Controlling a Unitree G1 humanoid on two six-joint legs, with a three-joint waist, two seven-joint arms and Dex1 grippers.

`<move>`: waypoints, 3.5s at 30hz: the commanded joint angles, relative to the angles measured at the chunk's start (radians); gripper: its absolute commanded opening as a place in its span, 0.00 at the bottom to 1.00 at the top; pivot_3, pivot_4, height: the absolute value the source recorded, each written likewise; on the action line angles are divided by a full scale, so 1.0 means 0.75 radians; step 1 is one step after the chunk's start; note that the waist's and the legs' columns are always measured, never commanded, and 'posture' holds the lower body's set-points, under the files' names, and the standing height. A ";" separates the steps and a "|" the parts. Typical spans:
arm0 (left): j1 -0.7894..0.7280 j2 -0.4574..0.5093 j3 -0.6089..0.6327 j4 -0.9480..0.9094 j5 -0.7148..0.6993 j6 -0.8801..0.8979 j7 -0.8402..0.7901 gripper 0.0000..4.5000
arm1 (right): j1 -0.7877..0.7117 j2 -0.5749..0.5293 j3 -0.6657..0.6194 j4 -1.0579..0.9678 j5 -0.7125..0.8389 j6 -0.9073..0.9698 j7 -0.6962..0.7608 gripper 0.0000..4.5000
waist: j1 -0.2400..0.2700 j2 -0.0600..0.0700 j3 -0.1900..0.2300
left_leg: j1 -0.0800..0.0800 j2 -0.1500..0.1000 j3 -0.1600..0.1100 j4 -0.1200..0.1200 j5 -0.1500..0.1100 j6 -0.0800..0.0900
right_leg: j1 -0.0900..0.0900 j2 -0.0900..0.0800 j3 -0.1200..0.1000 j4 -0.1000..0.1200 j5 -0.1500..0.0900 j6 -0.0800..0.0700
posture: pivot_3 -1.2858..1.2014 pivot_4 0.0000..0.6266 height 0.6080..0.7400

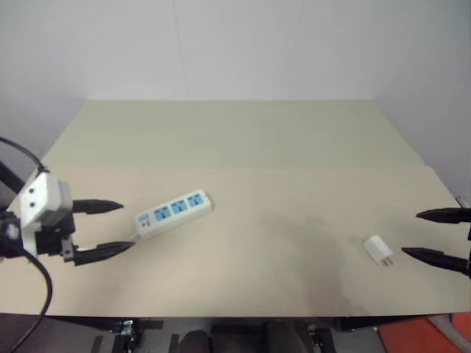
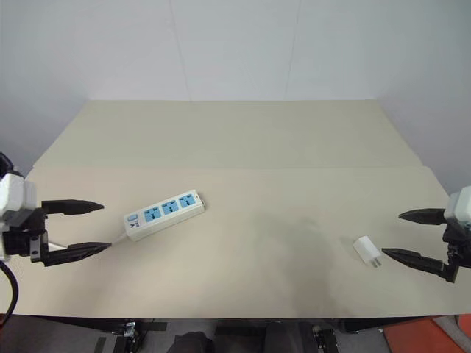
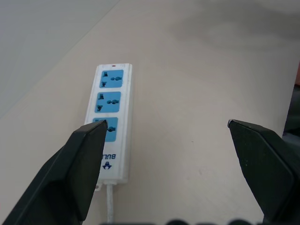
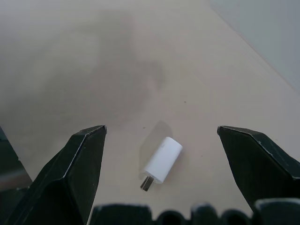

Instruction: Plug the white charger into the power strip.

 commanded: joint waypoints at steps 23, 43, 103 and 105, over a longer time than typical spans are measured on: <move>-0.454 -0.077 -0.366 0.711 0.209 -0.513 -0.130 1.00 | -0.339 0.010 0.277 -0.155 0.197 0.075 -0.101 0.99 | 0.006 -0.001 0.001 | 0.003 -0.001 -0.001 0.000 0.000 -0.001 | -0.002 -0.001 -0.002 0.000 0.001 -0.001 | 0.52 0.24 1.00; -0.932 -0.363 -0.687 1.617 0.503 -1.074 -0.281 1.00 | -0.368 0.072 0.280 -0.235 0.259 0.113 -0.200 0.99 | 0.002 -0.002 0.002 | -0.001 -0.001 -0.003 0.005 0.000 0.000 | -0.003 -0.001 -0.004 0.001 0.004 0.002 | 0.52 0.24 1.00; -1.278 -0.789 -0.926 1.866 0.702 -1.391 -0.336 0.99 | -0.319 0.167 0.337 -0.369 0.326 0.123 -0.389 1.00 | 0.014 -0.004 0.004 | -0.003 -0.003 -0.004 0.008 0.000 0.001 | -0.002 -0.002 -0.004 0.000 0.006 0.004 | 0.52 0.24 1.00; -1.266 -0.784 -0.893 1.844 0.663 -1.370 -0.343 0.99 | -0.316 0.167 0.333 -0.371 0.332 0.126 -0.392 1.00 | 0.013 -0.004 0.004 | -0.003 -0.002 -0.005 0.008 0.000 0.001 | -0.002 -0.002 -0.004 0.000 0.006 0.004 | 0.52 0.24 1.00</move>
